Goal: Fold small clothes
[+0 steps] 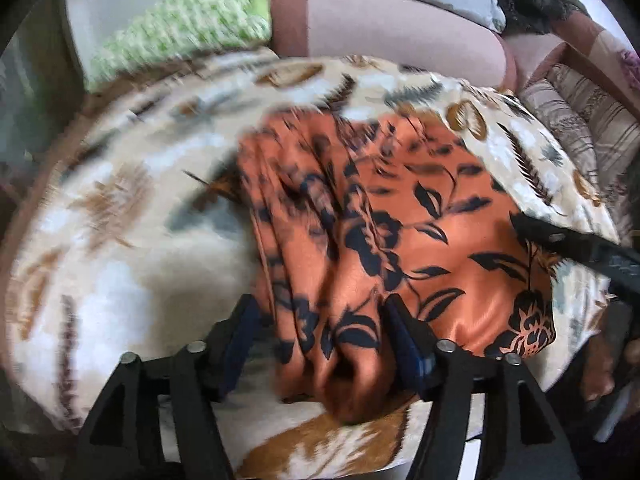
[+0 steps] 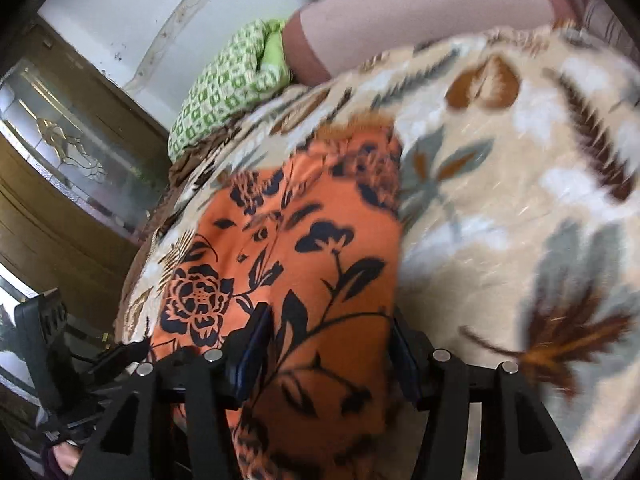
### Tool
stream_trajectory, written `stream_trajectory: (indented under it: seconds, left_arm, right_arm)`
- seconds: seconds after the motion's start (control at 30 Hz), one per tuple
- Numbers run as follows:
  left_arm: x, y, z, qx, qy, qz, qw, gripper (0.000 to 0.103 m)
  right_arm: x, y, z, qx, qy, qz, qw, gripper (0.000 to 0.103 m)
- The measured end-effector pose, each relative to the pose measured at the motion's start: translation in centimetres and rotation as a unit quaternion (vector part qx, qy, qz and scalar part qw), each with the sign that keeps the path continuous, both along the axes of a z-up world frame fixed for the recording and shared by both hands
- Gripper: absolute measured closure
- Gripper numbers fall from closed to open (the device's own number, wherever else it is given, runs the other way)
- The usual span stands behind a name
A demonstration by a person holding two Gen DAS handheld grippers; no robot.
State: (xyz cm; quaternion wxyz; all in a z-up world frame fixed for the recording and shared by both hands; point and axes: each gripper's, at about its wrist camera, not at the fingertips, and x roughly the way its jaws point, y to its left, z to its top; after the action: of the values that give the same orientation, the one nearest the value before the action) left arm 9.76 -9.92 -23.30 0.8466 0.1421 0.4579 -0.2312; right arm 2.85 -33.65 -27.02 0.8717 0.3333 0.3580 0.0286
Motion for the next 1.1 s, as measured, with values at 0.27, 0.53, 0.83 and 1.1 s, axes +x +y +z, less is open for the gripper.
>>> stream_trajectory:
  seconds: [0.27, 0.53, 0.83, 1.1]
  left_arm:
    - [-3.4, 0.5, 8.1, 0.024, -0.153, 0.001, 0.9879, 0.027]
    - [-6.5, 1.4, 14.1, 0.023, -0.236, 0.022, 0.9712, 0.025]
    - [-8.7, 3.1, 17.4, -0.021, -0.236, 0.020, 0.9713, 0.022]
    - [-9.3, 5.0, 18.4, -0.037, -0.242, 0.043, 0.9685, 0.022]
  right_arm:
    - [-6.4, 0.3, 10.3, -0.121, -0.092, -0.043, 0.987, 0.038]
    - [-9.9, 4.9, 14.7, -0.215, -0.114, -0.032, 0.969, 0.034]
    - [-11.3, 7.6, 16.6, -0.217, -0.138, -0.019, 0.966, 0.034]
    - [-12.4, 9.6, 19.5, -0.223, -0.157, -0.046, 0.961, 0.034]
